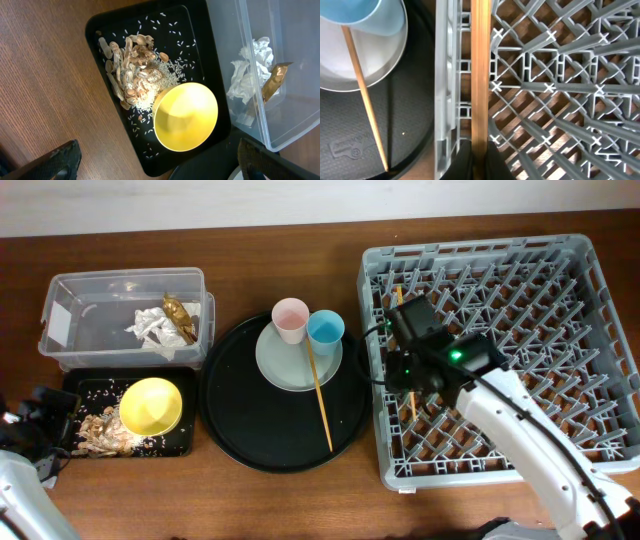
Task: Sort waste into correct bins and load items into the dishwasher rack
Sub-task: 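Grasp one wooden chopstick with the right gripper, place in rack, then grasp the second chopstick with the right gripper, place in rack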
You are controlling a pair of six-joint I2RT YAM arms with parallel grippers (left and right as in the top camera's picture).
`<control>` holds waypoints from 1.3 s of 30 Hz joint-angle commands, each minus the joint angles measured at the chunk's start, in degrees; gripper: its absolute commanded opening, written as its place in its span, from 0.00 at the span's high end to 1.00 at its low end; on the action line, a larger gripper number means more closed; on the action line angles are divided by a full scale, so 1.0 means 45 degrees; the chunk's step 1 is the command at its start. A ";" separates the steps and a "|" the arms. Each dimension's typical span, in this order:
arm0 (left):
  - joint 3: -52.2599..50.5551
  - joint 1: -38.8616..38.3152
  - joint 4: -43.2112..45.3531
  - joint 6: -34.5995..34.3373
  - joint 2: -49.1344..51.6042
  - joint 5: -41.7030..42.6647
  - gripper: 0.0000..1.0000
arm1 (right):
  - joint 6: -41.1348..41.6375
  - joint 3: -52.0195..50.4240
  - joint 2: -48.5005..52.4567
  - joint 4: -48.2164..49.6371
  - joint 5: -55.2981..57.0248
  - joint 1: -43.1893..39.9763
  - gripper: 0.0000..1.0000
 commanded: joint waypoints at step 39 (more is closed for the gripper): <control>0.0126 0.0024 -0.0019 -0.0151 -0.0083 0.0039 0.01 | 0.0889 0.1695 0.6931 0.1540 -0.3274 0.3551 0.80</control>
